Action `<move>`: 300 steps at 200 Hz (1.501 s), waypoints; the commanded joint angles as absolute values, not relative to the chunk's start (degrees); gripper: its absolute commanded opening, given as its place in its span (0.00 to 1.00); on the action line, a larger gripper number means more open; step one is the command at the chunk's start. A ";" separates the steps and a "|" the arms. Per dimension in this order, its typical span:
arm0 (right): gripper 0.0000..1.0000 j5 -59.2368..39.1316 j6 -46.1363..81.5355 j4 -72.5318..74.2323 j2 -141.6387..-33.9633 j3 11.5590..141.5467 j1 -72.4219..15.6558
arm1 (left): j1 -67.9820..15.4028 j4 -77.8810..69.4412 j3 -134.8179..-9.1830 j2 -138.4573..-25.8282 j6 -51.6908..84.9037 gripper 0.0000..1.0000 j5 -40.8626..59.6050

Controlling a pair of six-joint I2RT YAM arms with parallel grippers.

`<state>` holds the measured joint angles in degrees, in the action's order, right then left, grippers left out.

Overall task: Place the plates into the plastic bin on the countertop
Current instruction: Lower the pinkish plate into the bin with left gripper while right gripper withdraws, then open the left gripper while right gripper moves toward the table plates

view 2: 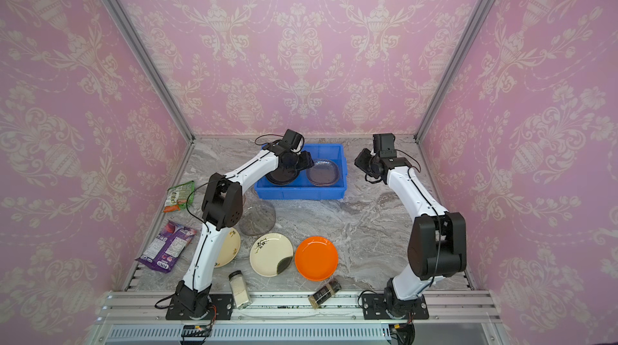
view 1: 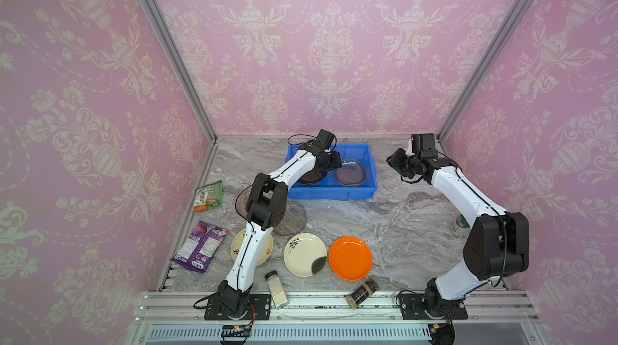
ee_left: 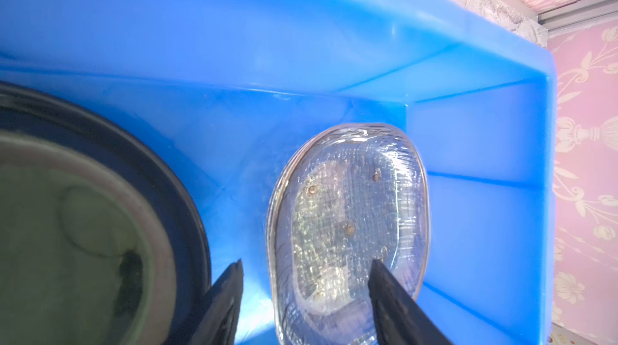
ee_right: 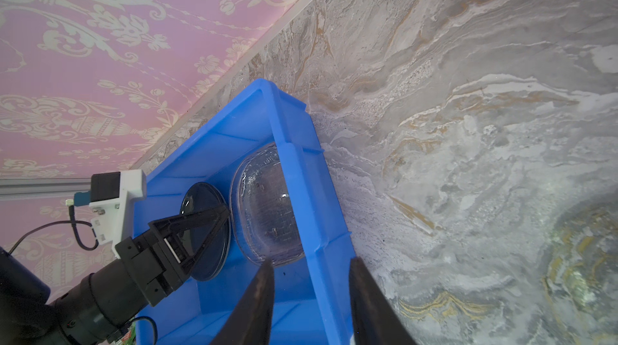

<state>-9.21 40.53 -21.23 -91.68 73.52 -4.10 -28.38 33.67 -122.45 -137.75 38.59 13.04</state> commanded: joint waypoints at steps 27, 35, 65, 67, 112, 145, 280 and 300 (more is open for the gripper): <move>0.39 -9.97 40.87 -20.21 -89.14 72.33 -3.87 | -29.16 36.53 -125.93 -138.14 35.73 0.61 12.28; 0.38 -9.88 40.85 -20.21 -89.21 72.33 -3.90 | -29.29 36.39 -125.95 -138.43 35.74 0.60 12.39; 0.38 -9.94 40.74 -20.21 -89.45 72.31 -3.91 | -29.44 36.48 -126.04 -139.87 35.82 0.41 12.45; 0.38 -9.93 40.70 -20.24 -89.47 72.33 -3.94 | -29.44 36.50 -126.04 -139.95 35.76 0.40 12.52; 0.37 -10.09 40.61 -20.19 -89.93 72.15 -3.89 | -29.44 37.10 -125.79 -141.48 35.48 0.34 13.17; 0.37 -10.37 40.69 -19.87 -90.21 72.20 -3.87 | -29.43 36.24 -124.69 -141.81 35.42 0.30 14.00; 0.33 -18.64 37.37 -14.11 -80.03 62.68 -3.72 | -30.23 36.15 -138.37 -141.60 29.00 0.49 17.91; 0.33 -19.97 35.27 -14.86 -76.08 59.39 -3.78 | -30.61 37.70 -140.29 -140.29 26.99 0.64 17.80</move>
<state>-16.99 38.96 -15.62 -81.12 62.72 -4.10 -29.93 35.53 -137.53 -141.99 31.00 16.36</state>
